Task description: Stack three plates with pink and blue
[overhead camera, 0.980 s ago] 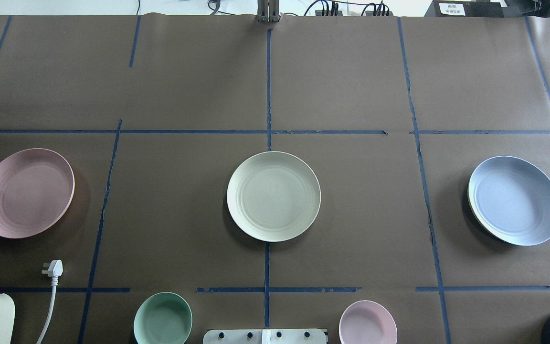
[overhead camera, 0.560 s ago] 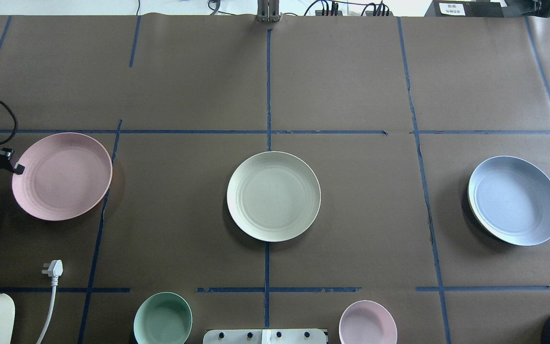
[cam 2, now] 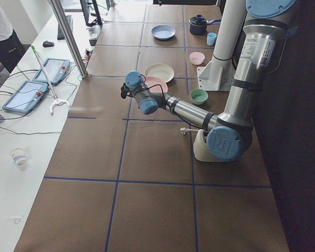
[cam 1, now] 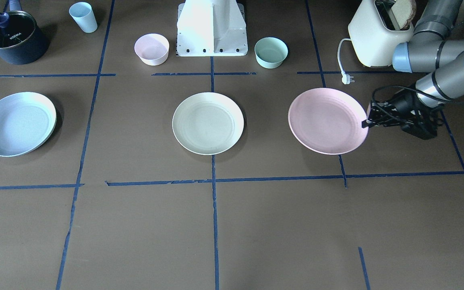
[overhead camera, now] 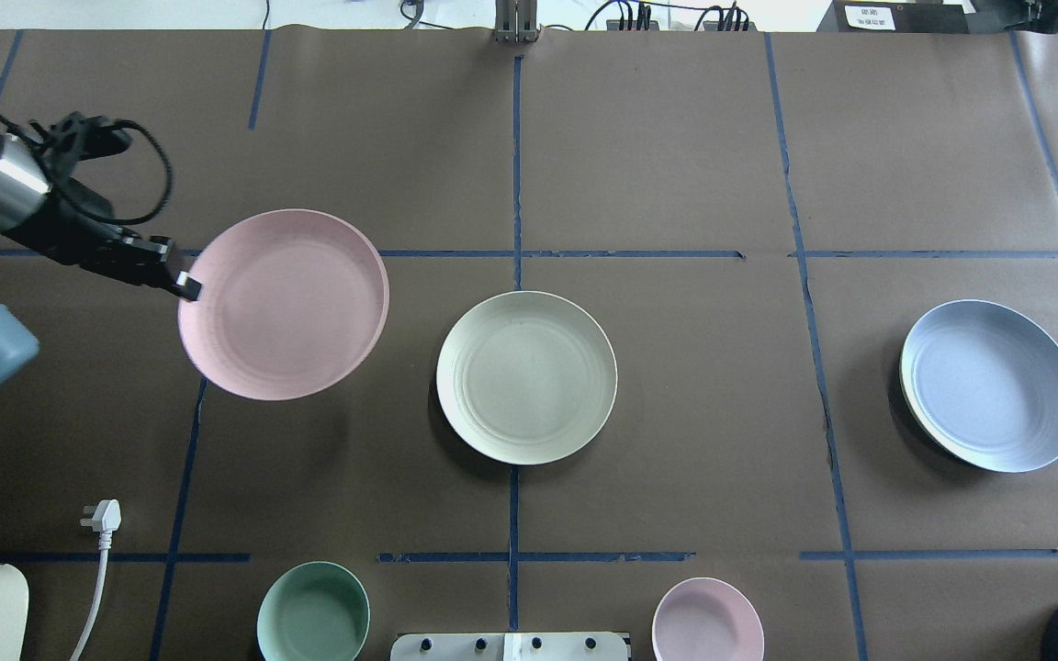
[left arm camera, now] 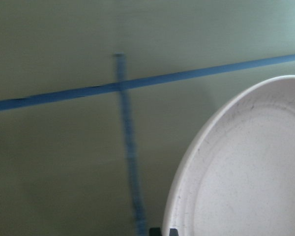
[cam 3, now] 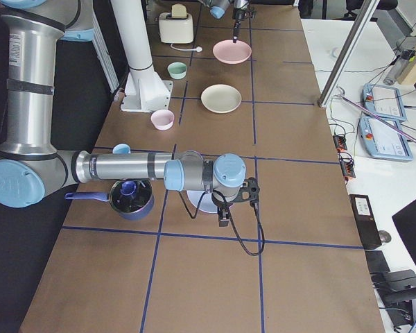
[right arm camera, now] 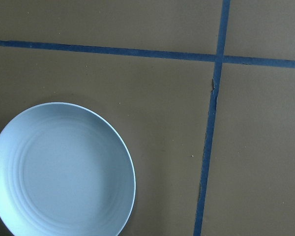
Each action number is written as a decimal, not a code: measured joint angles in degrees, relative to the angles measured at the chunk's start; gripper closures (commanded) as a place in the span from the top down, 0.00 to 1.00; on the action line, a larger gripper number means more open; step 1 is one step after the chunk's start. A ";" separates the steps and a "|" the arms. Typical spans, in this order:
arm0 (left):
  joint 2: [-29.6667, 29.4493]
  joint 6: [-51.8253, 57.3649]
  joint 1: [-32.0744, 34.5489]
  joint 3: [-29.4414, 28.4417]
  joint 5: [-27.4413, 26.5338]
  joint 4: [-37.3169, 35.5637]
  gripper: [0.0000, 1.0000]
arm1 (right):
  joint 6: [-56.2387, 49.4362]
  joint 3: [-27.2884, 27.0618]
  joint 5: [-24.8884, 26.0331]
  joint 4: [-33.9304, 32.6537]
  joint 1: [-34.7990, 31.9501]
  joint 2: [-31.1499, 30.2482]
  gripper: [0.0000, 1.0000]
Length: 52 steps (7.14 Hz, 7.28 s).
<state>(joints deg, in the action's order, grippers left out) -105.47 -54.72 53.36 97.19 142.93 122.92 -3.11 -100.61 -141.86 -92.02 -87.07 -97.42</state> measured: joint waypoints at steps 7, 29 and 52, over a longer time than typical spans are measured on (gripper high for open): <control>-15.09 -17.66 -20.08 -6.89 -19.10 -0.49 0.09 | 0.06 0.12 -0.08 -0.04 0.30 0.21 1.00; -8.08 -19.01 -13.45 6.34 -20.66 -0.56 1.00 | 61.55 7.96 4.73 52.23 25.30 1.35 0.00; 9.59 50.94 24.65 13.70 -16.92 -36.84 1.00 | 26.63 5.51 4.60 24.81 5.78 1.86 1.00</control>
<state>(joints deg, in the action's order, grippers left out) -95.88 -3.78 78.01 110.89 126.01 86.08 23.52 -95.10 -137.26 -67.21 -81.29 -95.56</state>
